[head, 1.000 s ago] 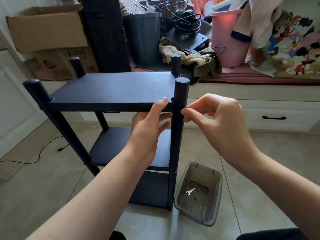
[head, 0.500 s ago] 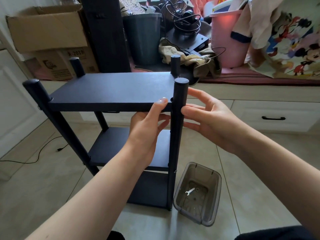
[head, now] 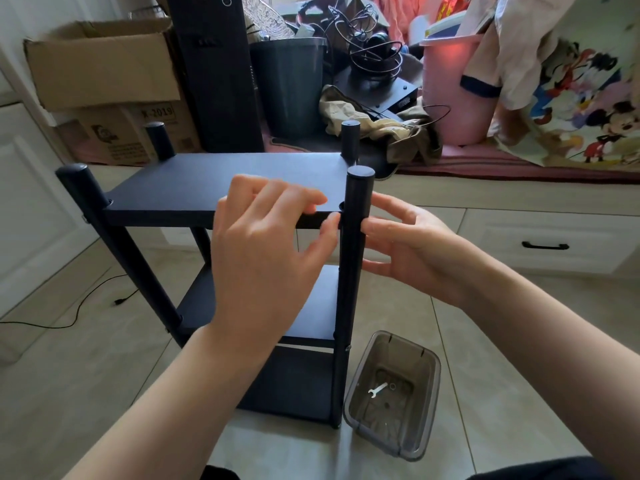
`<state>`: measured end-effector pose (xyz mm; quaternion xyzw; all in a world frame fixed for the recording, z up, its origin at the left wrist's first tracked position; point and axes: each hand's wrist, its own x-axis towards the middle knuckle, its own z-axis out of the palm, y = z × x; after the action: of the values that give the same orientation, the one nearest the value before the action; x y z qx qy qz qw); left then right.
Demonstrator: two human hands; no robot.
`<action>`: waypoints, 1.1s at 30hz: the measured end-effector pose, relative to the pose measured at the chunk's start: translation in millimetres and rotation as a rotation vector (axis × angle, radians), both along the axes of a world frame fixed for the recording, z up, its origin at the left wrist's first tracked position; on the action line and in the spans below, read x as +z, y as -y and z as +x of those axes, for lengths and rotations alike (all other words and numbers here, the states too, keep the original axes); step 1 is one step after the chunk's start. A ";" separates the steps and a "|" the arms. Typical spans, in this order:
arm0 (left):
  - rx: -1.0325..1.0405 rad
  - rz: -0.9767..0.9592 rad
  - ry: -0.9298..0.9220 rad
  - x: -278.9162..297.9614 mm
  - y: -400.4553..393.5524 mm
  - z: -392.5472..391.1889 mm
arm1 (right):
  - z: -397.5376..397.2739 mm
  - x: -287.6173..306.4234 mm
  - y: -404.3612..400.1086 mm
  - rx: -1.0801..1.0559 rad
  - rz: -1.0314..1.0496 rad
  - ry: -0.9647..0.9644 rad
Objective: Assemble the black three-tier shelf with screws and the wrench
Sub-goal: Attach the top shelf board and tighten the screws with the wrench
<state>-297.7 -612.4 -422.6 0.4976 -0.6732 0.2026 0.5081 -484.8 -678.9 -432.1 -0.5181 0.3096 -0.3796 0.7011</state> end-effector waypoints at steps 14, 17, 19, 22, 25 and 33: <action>0.083 0.272 0.094 -10.0 18.7 -13.8 | -1.5 -0.7 4.5 0.141 0.057 -0.011; 0.074 0.284 0.083 -9.7 18.4 -14.9 | -5.2 3.2 6.4 0.153 0.148 0.061; 0.072 0.283 0.075 -9.7 18.1 -16.1 | -4.4 7.2 8.9 0.128 0.247 0.103; 0.073 0.288 0.063 -8.3 18.8 -18.0 | 8.8 11.2 11.0 0.081 0.239 -0.016; 0.096 0.297 0.087 -9.0 20.2 -19.3 | 23.7 14.5 10.7 0.043 0.151 -0.101; 0.104 0.222 0.099 -18.4 21.4 -20.4 | 21.1 14.1 11.8 0.002 0.151 -0.062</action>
<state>-318.1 -633.8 -440.9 0.5743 -0.6890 0.1771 0.4051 -463.7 -690.7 -418.0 -0.4755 0.3584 -0.3382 0.7287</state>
